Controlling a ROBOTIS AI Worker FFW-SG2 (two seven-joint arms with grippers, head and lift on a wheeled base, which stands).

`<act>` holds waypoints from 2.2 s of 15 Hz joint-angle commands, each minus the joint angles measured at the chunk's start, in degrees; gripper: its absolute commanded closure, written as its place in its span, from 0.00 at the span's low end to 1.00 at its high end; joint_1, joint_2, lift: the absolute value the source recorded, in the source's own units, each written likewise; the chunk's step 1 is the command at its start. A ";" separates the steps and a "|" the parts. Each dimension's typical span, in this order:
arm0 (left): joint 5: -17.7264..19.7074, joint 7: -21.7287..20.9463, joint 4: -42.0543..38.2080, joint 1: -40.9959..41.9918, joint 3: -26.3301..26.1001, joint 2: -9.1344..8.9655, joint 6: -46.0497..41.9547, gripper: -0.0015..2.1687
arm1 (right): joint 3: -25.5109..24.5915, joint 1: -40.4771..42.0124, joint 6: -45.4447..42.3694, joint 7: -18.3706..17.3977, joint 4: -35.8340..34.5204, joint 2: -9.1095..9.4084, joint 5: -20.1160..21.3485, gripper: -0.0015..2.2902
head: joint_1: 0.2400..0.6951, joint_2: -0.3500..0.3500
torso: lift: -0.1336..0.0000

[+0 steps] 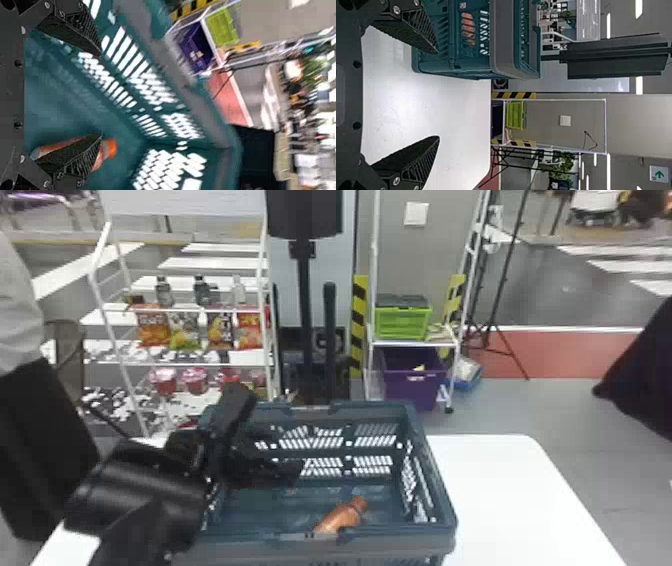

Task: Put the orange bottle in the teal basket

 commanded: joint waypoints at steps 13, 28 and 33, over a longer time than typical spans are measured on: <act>29.90 17.63 -52.79 60.86 25.32 -3.10 -29.58 0.09 | 2.47 1.98 -1.02 0.09 -3.51 -4.75 -1.76 0.06 | 0.57 0.50 | 1.00; 32.89 30.72 -25.63 74.93 13.90 -3.10 -71.41 0.09 | 6.07 0.31 -1.37 0.09 -4.65 -9.32 -3.16 0.06 | 0.57 0.50 | 1.00; 31.57 32.30 -25.28 73.34 12.05 -3.10 -70.89 0.09 | 6.51 -0.83 -1.20 0.09 -3.51 -9.76 -3.43 0.06 | 0.57 0.50 | 1.00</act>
